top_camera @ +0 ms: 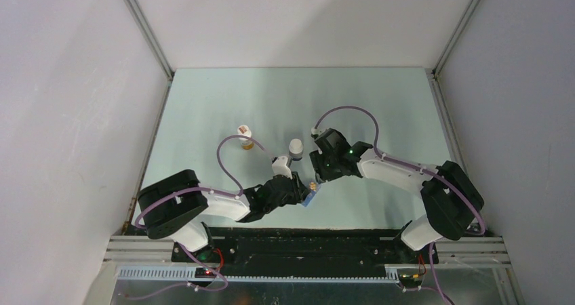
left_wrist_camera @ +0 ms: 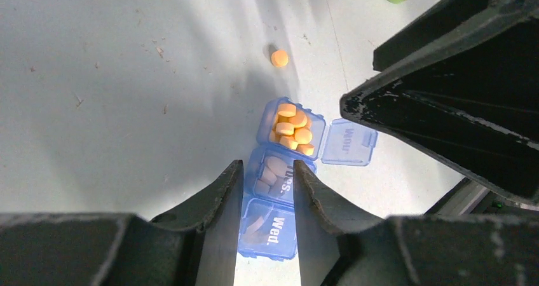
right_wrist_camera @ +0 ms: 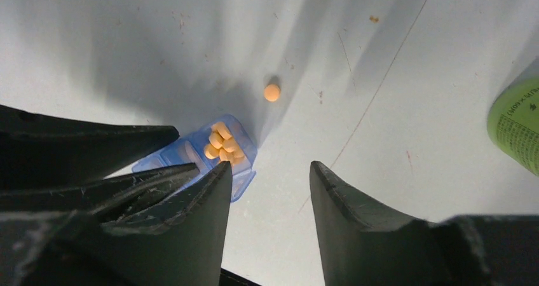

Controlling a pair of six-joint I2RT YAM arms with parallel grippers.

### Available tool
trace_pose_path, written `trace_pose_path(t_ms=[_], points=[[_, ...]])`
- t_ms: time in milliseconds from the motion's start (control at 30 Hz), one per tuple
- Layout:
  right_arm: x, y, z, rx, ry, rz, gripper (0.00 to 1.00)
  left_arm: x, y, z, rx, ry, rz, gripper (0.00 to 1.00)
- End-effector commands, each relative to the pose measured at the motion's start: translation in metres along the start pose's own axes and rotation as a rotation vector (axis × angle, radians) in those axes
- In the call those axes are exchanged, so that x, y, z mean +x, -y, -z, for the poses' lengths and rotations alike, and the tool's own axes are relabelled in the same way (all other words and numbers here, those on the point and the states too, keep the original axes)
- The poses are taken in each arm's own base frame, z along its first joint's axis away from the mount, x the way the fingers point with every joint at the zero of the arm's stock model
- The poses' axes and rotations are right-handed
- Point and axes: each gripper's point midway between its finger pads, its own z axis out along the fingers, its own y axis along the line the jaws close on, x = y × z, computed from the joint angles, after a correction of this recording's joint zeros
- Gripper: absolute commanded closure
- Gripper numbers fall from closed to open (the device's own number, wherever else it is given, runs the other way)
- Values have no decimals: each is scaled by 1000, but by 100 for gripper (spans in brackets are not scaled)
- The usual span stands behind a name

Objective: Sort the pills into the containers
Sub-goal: Open the pill container at the center of the board.

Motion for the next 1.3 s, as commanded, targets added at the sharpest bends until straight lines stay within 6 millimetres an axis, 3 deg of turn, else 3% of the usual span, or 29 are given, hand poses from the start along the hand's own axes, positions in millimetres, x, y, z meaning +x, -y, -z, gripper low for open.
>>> trace_pose_path(t_ms=[0, 233, 600, 733, 900, 967, 1067, 1267], points=[[0, 0, 16, -16, -10, 33, 54, 21, -52, 5, -186, -55, -68, 63], [14, 2, 15, -25, -31, 29, 69, 21, -52, 5, -188, -53, -68, 63], [47, -7, -2, -86, -100, 2, 74, 21, -51, 6, -180, -56, -77, 63], [48, -8, -9, -79, -88, -9, 73, 21, -50, 5, -174, -59, -87, 63], [31, -14, -4, -77, -6, -32, 70, 20, -49, 6, -166, -58, -100, 63], [23, -20, 1, -98, 38, -42, 67, 19, -47, 6, -161, -55, -106, 63], [12, -28, 8, -136, 98, -74, 56, 18, -47, 7, -157, -56, -122, 63], [10, -30, -3, -141, 95, -124, 50, 17, -47, 6, -158, -56, -137, 64]])
